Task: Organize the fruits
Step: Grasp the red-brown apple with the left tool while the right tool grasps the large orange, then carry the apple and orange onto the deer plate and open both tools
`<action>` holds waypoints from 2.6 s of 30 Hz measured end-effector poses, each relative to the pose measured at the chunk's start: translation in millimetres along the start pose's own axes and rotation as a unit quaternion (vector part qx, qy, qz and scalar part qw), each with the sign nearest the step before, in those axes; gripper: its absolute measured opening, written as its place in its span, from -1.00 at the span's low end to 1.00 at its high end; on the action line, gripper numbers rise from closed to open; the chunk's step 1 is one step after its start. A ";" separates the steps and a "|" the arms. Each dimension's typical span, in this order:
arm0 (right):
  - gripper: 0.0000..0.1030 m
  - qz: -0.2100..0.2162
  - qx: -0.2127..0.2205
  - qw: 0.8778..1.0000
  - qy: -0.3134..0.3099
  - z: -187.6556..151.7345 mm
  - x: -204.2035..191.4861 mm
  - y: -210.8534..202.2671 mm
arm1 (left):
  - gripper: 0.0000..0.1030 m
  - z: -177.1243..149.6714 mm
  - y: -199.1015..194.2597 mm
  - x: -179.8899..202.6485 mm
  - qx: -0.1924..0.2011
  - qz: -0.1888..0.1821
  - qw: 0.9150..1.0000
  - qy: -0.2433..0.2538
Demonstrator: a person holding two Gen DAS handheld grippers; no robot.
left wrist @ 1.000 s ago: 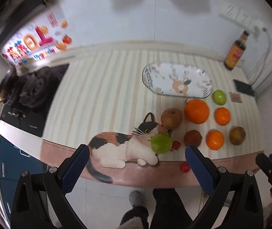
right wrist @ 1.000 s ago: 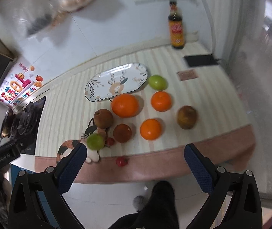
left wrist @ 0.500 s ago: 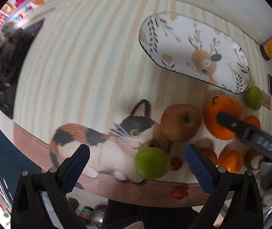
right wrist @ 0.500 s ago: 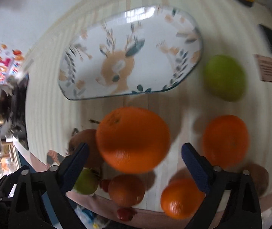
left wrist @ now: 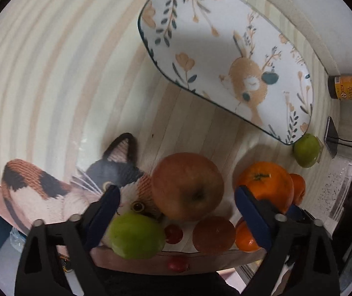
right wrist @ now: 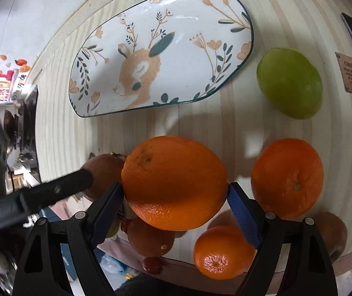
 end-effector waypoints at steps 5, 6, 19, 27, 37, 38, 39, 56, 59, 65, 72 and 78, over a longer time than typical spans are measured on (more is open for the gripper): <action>0.70 -0.010 0.001 1.000 -0.019 -7.9 -5.7 -1.7 | 0.28 -6.1 16.5 1.8 -0.019 -0.029 0.999 -0.012; 0.70 -0.011 0.002 1.000 -0.020 -8.2 -6.2 -2.1 | 0.28 -6.0 17.8 2.2 -0.016 -0.026 0.999 -0.010; 0.71 -0.034 0.017 0.999 -0.032 -4.2 -16.2 0.9 | 0.26 1.8 27.3 14.3 0.016 0.015 0.998 0.056; 0.68 -0.037 0.021 0.999 -0.033 -3.0 -19.5 -1.4 | 0.25 3.8 1.6 25.0 0.053 0.034 0.995 0.082; 0.67 -0.005 0.080 0.997 -0.024 47.7 -40.2 -48.7 | 0.25 71.5 -82.0 59.4 0.113 -0.010 0.988 0.103; 0.67 -0.009 0.085 0.996 -0.026 56.6 -41.6 -50.9 | 0.25 82.2 -81.8 64.2 0.116 -0.004 0.987 0.108; 0.67 -0.017 0.092 0.995 -0.031 68.5 -43.0 -51.4 | 0.25 91.1 -79.6 65.1 0.116 0.002 0.987 0.114; 0.68 -0.105 0.026 0.992 -0.068 163.0 -40.9 11.3 | 0.25 151.9 11.0 75.9 0.008 0.054 0.989 0.136; 0.68 -0.104 0.019 0.992 -0.066 168.6 -40.0 11.8 | 0.26 154.5 16.5 75.8 0.003 0.062 0.989 0.134; 0.74 -0.088 0.006 0.995 -0.052 178.4 -38.1 8.0 | 0.26 161.9 13.4 73.8 0.006 0.062 0.990 0.128; 0.90 -0.099 0.015 0.993 -0.066 169.2 -33.2 -19.8 | 0.78 173.0 -21.4 67.7 0.050 0.070 0.988 0.130; 0.90 -0.113 0.027 0.990 -0.079 137.7 -27.0 -50.4 | 0.78 144.7 -61.3 56.7 0.095 0.081 0.982 0.139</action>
Point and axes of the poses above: each gripper's, at about its wrist camera, not at the fingertips, and y roughly the way its jaws point, x to its right, z to its top, the point moved 4 cm from there along y, roughly the way its jaws point, and after that the axes turned 15 degrees about x, right-handed, at the moved point
